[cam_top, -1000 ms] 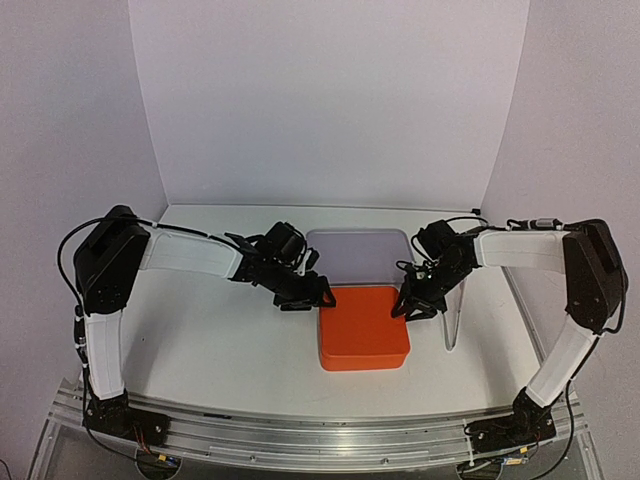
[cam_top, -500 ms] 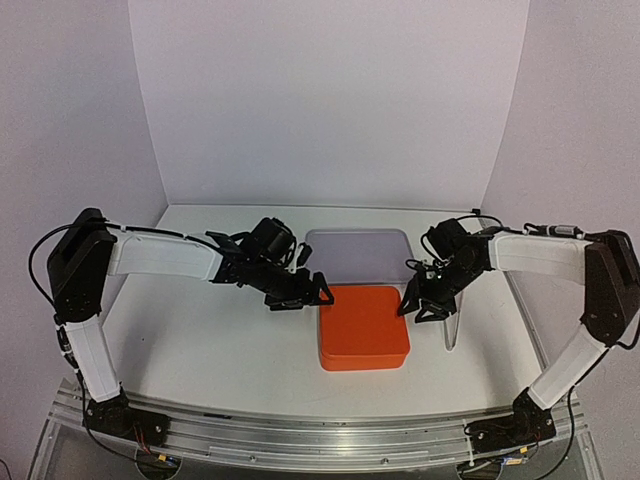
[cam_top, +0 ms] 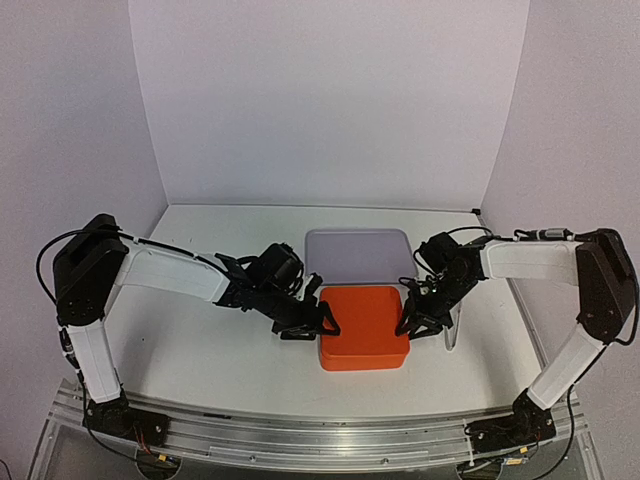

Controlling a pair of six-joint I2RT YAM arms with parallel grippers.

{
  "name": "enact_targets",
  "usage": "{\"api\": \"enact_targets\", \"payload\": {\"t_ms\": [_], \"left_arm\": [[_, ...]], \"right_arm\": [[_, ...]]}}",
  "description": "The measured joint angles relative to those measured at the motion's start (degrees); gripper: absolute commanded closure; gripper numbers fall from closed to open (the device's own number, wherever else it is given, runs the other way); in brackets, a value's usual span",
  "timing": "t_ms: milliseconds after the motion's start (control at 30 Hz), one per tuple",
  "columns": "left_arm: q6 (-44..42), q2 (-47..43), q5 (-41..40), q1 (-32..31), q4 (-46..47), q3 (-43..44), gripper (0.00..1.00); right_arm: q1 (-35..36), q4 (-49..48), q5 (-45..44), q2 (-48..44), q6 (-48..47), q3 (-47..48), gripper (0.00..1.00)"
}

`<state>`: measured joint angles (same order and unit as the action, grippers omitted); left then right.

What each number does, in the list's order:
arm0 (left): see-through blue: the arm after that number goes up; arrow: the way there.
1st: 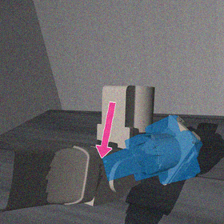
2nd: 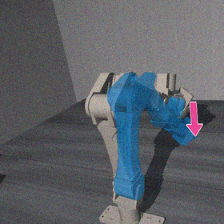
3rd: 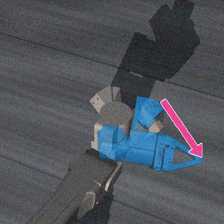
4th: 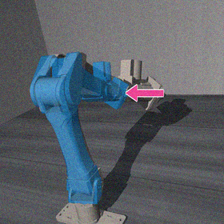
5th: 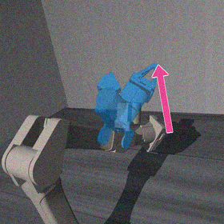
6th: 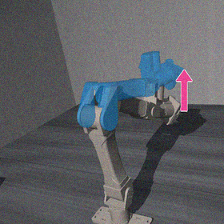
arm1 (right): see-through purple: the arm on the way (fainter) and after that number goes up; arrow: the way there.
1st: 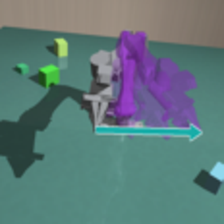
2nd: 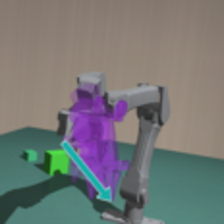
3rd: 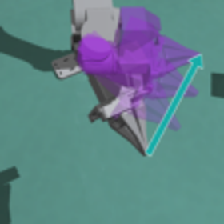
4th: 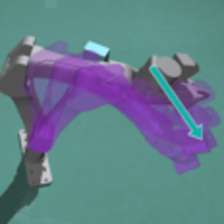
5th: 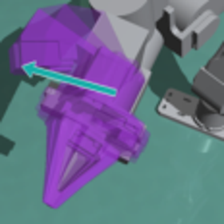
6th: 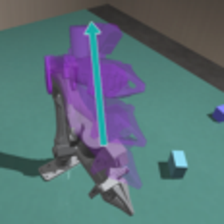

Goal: Pack the cookies

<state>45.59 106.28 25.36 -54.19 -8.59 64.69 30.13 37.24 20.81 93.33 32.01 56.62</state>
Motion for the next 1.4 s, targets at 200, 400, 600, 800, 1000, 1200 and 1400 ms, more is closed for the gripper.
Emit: {"api": "enact_targets", "payload": {"t_ms": [200, 400, 600, 800, 1000, 1200, 1400], "left_arm": [[1.0, 0.71, 1.85, 0.08, 2.17, -0.55, 0.47], [0.98, 1.59, 3.35, 0.24, 2.3, -1.42, 0.53], [1.03, 1.58, 4.05, 0.3, 2.58, -2.21, 0.68], [0.94, 1.46, 5.08, 0.78, 2.12, -2.15, 0.7], [-0.04, 1.89, 2.44, 0.36, -0.22, -0.6, 0.34], [-2.55, 3.0, -5.28, -0.17, -6.0, 6.62, 0.15], [-4.48, 4.66, -10.08, 1.27, -7.95, 15.32, 0.09]], "right_arm": [[1.82, -0.25, -0.11, 0.78, 0.28, 0.92, 0.7], [2.1, -0.12, -0.62, 0.8, 0.85, 1.02, 0.7], [2.34, -0.05, -1.05, 0.8, 1.11, 1.13, 0.7], [2.3, 0.19, -1.35, 0.85, 1.22, 1.17, 0.7], [2.42, 0.86, -2.13, 1.2, 1.24, 2.07, 0.64], [2.74, 1.2, -6.88, 1.21, 1.05, 5.39, 0.56], [0.94, 0.85, -8.58, 2.4, 0.73, 11.46, 0.52]]}}
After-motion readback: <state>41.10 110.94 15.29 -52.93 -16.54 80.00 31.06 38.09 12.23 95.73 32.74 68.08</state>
